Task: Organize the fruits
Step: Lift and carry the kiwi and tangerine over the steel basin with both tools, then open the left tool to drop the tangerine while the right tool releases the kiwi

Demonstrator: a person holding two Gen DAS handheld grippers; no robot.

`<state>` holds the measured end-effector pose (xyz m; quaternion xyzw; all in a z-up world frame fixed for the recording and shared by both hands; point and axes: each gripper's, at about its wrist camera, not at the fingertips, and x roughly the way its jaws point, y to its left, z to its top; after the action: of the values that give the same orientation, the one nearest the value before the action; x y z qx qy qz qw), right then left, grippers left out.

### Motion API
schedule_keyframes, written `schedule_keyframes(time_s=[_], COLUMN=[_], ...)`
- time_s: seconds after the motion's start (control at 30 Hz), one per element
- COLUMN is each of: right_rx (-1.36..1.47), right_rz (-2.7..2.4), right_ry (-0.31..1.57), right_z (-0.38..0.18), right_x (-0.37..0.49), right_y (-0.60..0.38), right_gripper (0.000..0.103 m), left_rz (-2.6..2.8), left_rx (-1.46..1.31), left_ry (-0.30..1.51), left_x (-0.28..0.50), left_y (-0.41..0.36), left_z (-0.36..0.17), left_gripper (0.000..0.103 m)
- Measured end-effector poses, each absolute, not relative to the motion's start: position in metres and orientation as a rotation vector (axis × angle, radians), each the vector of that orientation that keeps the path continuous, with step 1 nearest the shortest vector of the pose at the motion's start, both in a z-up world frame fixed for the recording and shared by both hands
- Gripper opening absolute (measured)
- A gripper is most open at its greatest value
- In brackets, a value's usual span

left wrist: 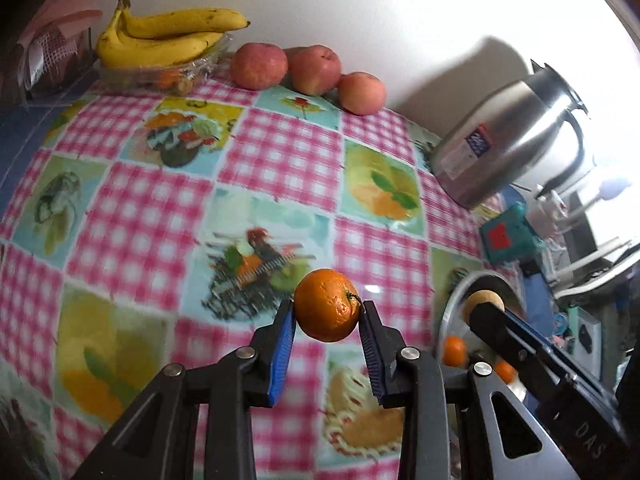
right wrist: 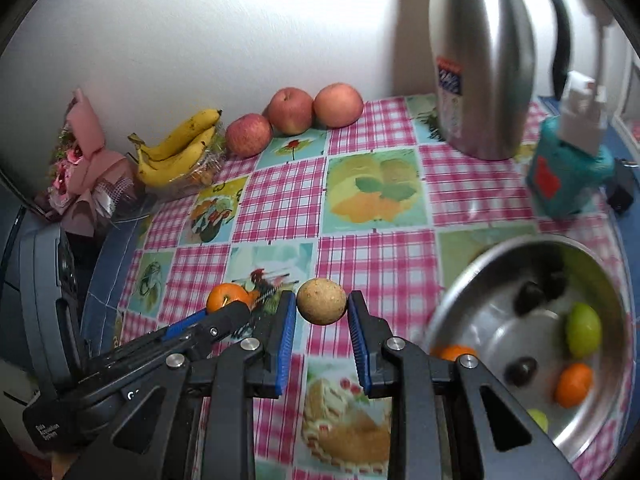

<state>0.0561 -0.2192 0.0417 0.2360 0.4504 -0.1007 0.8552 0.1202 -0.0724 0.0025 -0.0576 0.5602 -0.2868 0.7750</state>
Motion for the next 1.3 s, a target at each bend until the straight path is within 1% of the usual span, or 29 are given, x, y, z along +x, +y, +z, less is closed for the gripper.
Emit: schedule_keyframes(time_s=[0.13, 0.3, 0.5, 0.7, 0.9, 1.07, 1.13, 1.27, 1.3], right_rx=[0.464, 0.456, 0.46, 0.483, 0.521, 0.495, 0.496, 0.495, 0.492], right_rz=[-0.243, -0.286, -0.404, -0.507, -0.517, -0.518, -0.516, -0.51, -0.512], right_ry=[0.918, 0.912, 0.943, 1.028, 1.079, 1.09, 1.084, 1.071, 1.069], right_z=[0.053, 0.052, 0.037, 0.011, -0.007, -0.007, -0.006, -0.001, -0.001], right_x=[0.026, -0.003, -0.038, -0.063, -0.076, -0.077, -0.079, -0.08, -0.081], right_y=[-0.211, -0.211, -0.238, -0.266, -0.274, -0.268, -0.266, -0.262, -0.261], right_gripper=[0.027, 0.027, 0.027, 0.027, 0.028, 0.028, 0.028, 0.03, 0.03], left_rz=[-0.659, -0.701, -0.793, -0.862, -0.879, -0.871, -0.867, -0.828, -0.798], left_rx=[-0.145, -0.132, -0.048, 0.068, 0.109, 0.097, 0.082, 0.072, 0.089], left_ry=[1.23, 1.233, 1.236, 1.271, 1.306, 1.313, 1.313, 1.299, 1.28], left_x=[0.102, 0.079, 0.051, 0.023, 0.011, 0.014, 0.016, 0.018, 0.019], left_y=[-0.08, -0.097, -0.137, -0.178, -0.192, -0.185, -0.179, -0.165, -0.159], left_z=[0.005, 0.009, 0.007, -0.006, -0.019, -0.018, -0.016, -0.011, -0.009], left_gripper=[0.035, 0.035, 0.035, 0.035, 0.036, 0.042, 0.055, 0.057, 0.06])
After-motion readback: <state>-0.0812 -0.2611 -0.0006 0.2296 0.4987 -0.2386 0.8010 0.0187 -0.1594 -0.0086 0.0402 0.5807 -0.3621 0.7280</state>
